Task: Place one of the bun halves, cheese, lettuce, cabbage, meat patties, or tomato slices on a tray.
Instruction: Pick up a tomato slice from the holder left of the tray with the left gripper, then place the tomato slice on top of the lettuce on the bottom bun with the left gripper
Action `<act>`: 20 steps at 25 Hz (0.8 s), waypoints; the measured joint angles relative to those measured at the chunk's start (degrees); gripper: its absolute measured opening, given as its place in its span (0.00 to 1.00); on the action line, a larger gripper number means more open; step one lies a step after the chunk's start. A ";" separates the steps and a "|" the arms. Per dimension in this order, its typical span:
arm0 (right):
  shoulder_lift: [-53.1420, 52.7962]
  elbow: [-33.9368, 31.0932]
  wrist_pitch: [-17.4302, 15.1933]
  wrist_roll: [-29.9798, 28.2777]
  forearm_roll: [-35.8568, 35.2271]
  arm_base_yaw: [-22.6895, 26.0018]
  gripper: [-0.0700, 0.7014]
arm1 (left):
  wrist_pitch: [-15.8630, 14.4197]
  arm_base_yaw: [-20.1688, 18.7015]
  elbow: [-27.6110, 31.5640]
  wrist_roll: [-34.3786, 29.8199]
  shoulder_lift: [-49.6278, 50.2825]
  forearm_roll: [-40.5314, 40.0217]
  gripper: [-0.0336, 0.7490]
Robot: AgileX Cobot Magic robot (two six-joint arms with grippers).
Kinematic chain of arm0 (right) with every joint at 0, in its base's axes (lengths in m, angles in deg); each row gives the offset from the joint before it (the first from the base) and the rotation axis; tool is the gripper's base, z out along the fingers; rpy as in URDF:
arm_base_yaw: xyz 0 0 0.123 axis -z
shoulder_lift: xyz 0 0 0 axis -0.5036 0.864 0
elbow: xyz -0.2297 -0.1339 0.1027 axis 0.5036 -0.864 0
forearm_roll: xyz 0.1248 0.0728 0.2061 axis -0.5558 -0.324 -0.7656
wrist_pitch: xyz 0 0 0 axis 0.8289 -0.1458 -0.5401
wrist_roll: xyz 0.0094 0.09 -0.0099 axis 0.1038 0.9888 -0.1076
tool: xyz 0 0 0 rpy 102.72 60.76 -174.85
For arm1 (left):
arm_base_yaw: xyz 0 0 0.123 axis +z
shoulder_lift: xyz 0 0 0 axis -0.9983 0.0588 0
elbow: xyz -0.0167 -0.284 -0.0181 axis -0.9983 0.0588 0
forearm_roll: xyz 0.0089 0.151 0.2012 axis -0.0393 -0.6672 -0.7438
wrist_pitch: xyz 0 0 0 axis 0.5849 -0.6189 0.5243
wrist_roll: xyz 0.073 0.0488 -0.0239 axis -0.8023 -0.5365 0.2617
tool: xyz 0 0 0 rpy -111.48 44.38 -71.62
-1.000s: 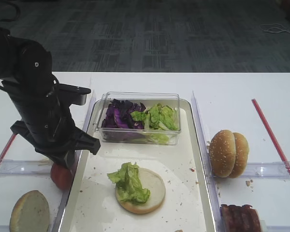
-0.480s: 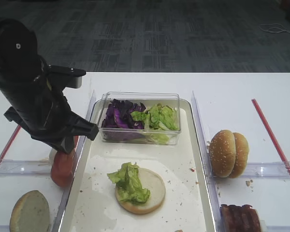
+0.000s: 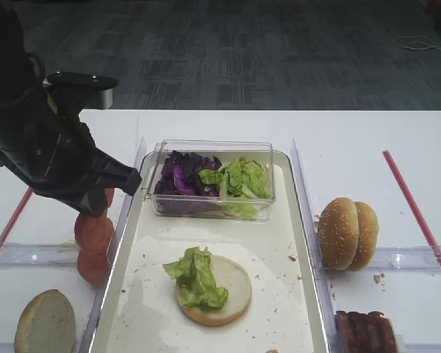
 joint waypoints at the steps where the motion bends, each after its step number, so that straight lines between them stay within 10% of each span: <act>1: 0.00 0.00 0.00 0.00 0.00 0.00 0.98 | -0.25 0.00 0.00 0.00 -0.14 0.00 0.15; 7: 0.00 0.00 0.00 0.00 0.00 0.00 0.98 | -1.87 0.00 -0.23 -4.59 -0.14 4.86 0.15; 20: 0.00 0.00 0.00 0.00 0.00 0.00 0.98 | -8.21 0.00 -2.94 -35.65 -0.19 48.07 0.15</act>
